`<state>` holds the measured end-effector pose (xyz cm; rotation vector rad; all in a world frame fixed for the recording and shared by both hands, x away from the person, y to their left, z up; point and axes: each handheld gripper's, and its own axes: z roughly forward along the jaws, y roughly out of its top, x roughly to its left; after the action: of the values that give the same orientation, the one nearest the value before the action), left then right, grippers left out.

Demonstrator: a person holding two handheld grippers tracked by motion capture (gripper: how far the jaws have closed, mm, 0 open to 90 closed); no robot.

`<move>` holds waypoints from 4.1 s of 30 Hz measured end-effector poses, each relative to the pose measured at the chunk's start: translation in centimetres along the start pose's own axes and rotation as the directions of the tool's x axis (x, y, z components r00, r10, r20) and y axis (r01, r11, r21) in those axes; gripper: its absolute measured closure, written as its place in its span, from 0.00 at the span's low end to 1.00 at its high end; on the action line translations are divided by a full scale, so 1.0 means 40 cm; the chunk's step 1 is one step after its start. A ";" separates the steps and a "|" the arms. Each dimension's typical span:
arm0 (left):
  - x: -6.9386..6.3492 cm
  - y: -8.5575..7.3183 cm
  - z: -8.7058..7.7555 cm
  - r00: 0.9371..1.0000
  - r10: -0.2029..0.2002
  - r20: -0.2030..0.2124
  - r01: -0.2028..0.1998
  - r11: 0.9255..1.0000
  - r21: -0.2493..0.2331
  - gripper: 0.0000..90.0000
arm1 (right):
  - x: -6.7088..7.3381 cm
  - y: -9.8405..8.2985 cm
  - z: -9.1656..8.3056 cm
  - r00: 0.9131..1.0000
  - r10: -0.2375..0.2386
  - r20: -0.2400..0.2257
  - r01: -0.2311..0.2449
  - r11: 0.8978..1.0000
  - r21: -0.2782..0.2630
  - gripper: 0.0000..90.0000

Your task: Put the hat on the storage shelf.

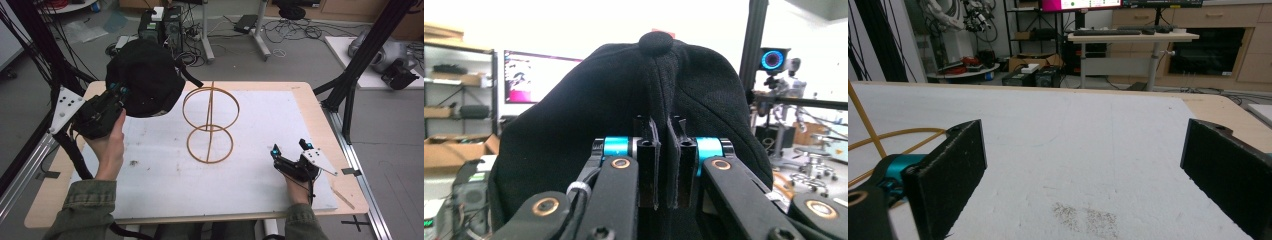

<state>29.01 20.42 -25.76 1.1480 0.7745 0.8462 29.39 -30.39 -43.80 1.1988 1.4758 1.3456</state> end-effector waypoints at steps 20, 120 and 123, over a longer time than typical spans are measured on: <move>-0.036 0.000 0.052 0.965 -0.090 0.248 0.096 0.995 -0.011 0.94 | 0.001 0.000 0.000 1.000 -0.006 -0.010 0.006 1.000 0.002 0.04; -0.132 -0.155 0.252 0.958 -0.192 0.215 0.105 0.926 0.361 0.40 | -0.001 -0.001 -0.002 1.000 -0.021 -0.014 0.021 1.000 0.006 0.04; -0.130 -0.155 0.248 0.964 -0.175 0.200 0.092 0.926 0.366 0.30 | -0.002 0.000 -0.002 1.000 -0.023 -0.014 0.023 1.000 0.004 0.04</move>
<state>36.15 10.27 -28.98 1.4652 0.8216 0.4556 29.34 -30.49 -43.81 1.1741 1.4980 1.3388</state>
